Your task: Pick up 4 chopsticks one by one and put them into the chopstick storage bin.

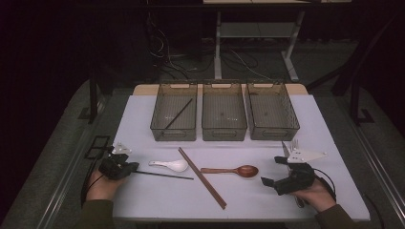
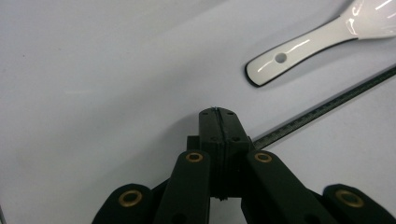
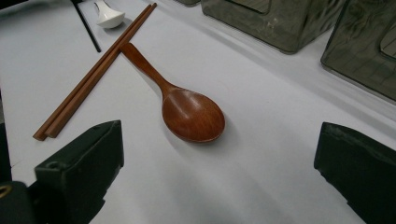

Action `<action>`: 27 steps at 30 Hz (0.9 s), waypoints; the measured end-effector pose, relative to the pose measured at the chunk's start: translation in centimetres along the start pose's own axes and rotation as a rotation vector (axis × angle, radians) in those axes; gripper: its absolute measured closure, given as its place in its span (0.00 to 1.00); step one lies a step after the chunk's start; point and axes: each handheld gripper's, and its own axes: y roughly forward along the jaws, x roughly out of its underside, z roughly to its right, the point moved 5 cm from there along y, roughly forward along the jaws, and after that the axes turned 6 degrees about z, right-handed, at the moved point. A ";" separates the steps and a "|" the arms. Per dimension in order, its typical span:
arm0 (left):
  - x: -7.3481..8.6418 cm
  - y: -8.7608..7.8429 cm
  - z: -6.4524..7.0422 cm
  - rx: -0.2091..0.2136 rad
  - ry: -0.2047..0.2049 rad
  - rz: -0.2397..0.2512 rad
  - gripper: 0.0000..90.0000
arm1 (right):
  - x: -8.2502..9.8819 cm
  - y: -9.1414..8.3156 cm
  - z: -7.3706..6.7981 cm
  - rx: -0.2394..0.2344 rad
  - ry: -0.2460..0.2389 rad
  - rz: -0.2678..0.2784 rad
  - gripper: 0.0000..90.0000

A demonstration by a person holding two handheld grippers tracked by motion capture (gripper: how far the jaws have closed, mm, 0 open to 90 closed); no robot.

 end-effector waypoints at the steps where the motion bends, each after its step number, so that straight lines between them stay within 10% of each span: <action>1: 0.1 -0.1 0.1 0.002 0.000 0.000 0.99 | 0.0 0.0 0.0 0.000 0.000 0.000 0.01; 13: -0.4 -0.7 0.9 0.036 0.049 0.047 0.85 | 0.0 0.1 0.0 -0.001 -0.002 -0.001 0.01; 27: -2.8 0.8 6.8 0.277 0.251 0.083 0.71 | 0.0 0.1 -0.1 -0.003 -0.003 0.000 0.01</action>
